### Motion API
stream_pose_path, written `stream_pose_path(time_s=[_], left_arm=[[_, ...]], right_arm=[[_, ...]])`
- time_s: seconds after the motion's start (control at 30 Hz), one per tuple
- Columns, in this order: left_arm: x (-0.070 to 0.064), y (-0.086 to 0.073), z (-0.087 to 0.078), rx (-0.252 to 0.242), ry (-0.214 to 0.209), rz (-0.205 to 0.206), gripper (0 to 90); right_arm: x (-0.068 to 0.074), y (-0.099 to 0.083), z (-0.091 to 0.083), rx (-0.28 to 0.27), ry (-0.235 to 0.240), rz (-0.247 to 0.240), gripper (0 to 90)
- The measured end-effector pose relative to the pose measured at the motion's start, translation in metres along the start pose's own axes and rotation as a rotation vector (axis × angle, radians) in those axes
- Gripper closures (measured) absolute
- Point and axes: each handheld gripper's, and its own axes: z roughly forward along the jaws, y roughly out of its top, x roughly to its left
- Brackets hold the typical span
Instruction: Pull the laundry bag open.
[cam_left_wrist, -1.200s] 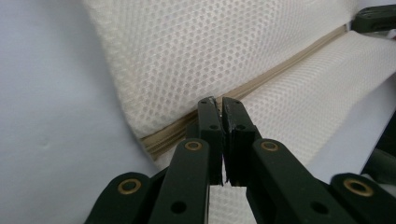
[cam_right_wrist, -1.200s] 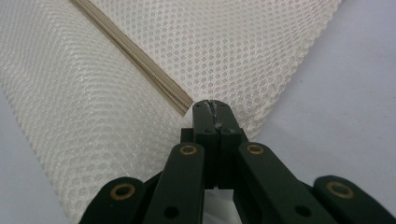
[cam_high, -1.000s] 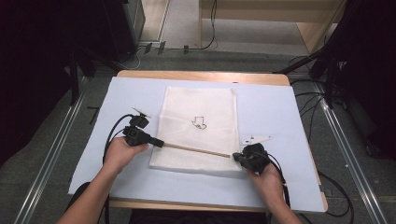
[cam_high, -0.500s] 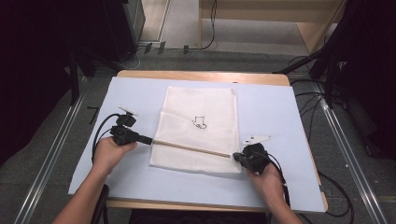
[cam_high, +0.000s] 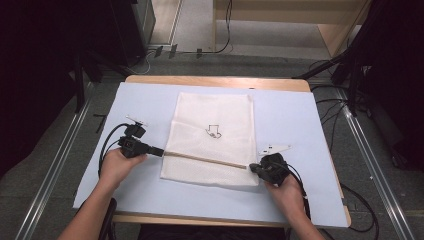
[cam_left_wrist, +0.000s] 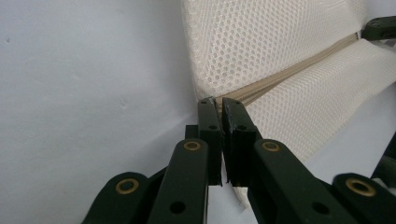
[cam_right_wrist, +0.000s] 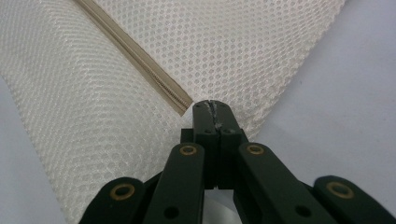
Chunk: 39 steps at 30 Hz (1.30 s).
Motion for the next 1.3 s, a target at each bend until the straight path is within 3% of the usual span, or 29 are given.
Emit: stream_pose_path(time_s=[0.23, 0.37, 0.47, 0.53, 0.83, 0.93, 1.1, 1.3], left_arm=[[0.002, -0.003, 0.001, -0.023, -0.013, 0.019, 86.4], [0.004, -0.003, 0.000, -0.039, -0.051, 0.017, 77.7], [0.004, -0.004, 0.001, -0.041, -0.053, 0.029, 69.5], [0.004, -0.004, 0.001, -0.044, -0.054, 0.035, 65.7], [0.005, -0.005, -0.004, -0.100, -0.054, 0.050, 53.7], [0.004, -0.006, -0.008, -0.132, -0.048, 0.064, 49.5], [0.008, -0.007, -0.015, -0.168, 0.005, 0.086, 43.2], [0.018, -0.011, -0.023, -0.209, 0.041, 0.075, 39.9]], right_arm=[[-0.002, 0.001, 0.000, 0.003, 0.022, 0.019, 90.0], [-0.004, 0.001, 0.000, 0.006, 0.033, 0.028, 90.0], [-0.006, 0.002, -0.002, 0.001, 0.052, 0.031, 90.0], [-0.008, 0.003, -0.005, -0.018, 0.078, 0.032, 84.6], [-0.017, 0.005, -0.016, -0.077, 0.084, 0.071, 78.6], [-0.019, 0.006, -0.020, -0.091, 0.091, 0.074, 73.4], [-0.024, 0.006, -0.024, -0.104, 0.096, 0.086, 66.4], [-0.036, 0.002, -0.030, -0.137, 0.079, 0.091, 61.1]])
